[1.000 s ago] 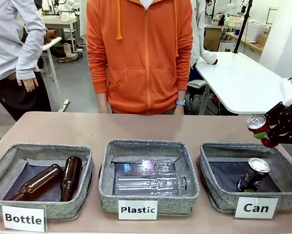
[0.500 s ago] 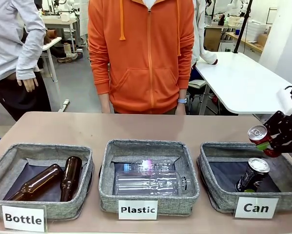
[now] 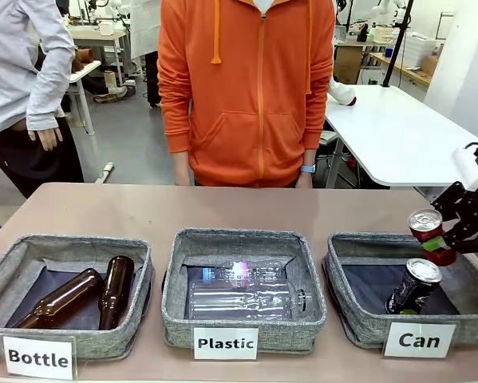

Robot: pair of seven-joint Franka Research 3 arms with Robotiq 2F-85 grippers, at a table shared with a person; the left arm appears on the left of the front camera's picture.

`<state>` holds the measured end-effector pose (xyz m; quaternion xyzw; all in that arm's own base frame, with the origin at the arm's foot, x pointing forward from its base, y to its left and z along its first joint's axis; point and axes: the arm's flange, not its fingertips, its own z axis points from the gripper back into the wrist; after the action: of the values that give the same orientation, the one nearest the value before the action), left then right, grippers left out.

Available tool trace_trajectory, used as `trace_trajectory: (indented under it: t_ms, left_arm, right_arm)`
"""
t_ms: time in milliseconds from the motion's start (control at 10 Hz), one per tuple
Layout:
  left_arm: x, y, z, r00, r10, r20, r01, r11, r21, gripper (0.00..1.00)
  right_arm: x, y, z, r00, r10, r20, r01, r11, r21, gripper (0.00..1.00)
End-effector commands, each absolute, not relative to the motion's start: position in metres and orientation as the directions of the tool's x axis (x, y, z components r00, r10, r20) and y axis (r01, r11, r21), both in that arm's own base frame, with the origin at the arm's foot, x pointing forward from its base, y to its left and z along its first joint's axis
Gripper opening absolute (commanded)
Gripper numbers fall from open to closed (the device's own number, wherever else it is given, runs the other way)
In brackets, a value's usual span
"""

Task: Sort the can waste into the basket.
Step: Pick up the can waste from the table and place it in the right Fabric basket.

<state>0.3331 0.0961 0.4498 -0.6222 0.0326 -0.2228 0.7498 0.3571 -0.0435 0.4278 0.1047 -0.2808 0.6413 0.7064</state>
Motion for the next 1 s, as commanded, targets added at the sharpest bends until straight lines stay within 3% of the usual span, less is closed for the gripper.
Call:
trace_trajectory:
  t_ms: [0, 400, 600, 700, 800, 900]
  left_arm:
    - [0.332, 0.097, 0.452, 0.896, -0.378, 0.235, 0.298, 0.119, -0.947, 1.00]
    - [0.332, 0.097, 0.452, 0.896, -0.378, 0.235, 0.298, 0.119, -0.947, 1.00]
    - [0.332, 0.097, 0.452, 0.896, -0.378, 0.235, 0.298, 0.119, -0.947, 1.00]
    - [0.332, 0.097, 0.452, 0.896, -0.378, 0.235, 0.298, 0.119, -0.947, 1.00]
    - [0.332, 0.097, 0.452, 0.896, -0.378, 0.235, 0.298, 0.119, -0.947, 1.00]
    - [0.332, 0.097, 0.452, 0.896, -0.378, 0.235, 0.298, 0.119, -0.947, 1.00]
  right_arm:
    - [0.352, -0.042, 0.426, 0.051, 0.854, 0.518, -0.966, 0.174, -0.193, 1.00]
    - [0.356, -0.043, 0.425, 0.081, 0.833, 0.548, -0.953, 0.226, -0.202, 1.00]
    - [0.361, -0.041, 0.432, 0.194, 0.735, 0.650, -0.915, 0.374, -0.150, 1.00]
    - [0.366, -0.040, 0.437, 0.283, 0.639, 0.715, -0.893, 0.448, -0.047, 1.00]
    - [0.376, -0.039, 0.444, 0.459, 0.464, 0.758, -0.814, 0.562, 0.149, 1.00]
    - [0.391, -0.042, 0.453, 0.670, 0.266, 0.693, -0.671, 0.617, 0.412, 1.00]
